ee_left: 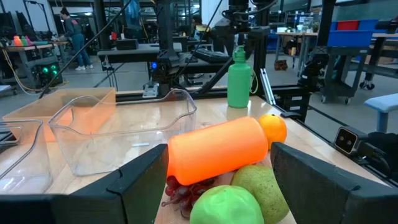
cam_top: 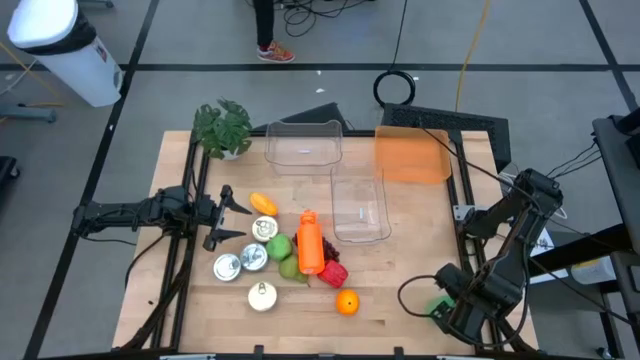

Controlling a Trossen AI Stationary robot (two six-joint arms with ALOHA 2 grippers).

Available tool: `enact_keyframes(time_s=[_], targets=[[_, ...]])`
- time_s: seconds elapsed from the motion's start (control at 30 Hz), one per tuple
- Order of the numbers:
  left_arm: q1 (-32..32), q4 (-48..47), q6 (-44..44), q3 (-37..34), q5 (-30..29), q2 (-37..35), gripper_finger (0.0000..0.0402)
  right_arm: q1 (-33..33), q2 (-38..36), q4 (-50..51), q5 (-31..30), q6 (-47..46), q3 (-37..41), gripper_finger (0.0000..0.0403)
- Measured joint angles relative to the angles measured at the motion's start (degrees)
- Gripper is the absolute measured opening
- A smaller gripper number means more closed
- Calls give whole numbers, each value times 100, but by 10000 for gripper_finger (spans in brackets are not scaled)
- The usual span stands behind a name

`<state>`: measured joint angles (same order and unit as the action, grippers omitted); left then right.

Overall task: Pick & Place Food Item
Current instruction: Put the green water bottle into the orange bin

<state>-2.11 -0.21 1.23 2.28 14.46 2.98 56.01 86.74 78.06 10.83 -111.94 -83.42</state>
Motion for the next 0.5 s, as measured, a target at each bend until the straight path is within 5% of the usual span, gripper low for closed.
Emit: enact_keyframes(time_s=[0.2,0.5], targets=[[0,0,0,0,0,0,292,0,0,-29,213,12,0,204],[0,0,0,0,0,0,292,-111,-30,22,-319,491,-5,204]])
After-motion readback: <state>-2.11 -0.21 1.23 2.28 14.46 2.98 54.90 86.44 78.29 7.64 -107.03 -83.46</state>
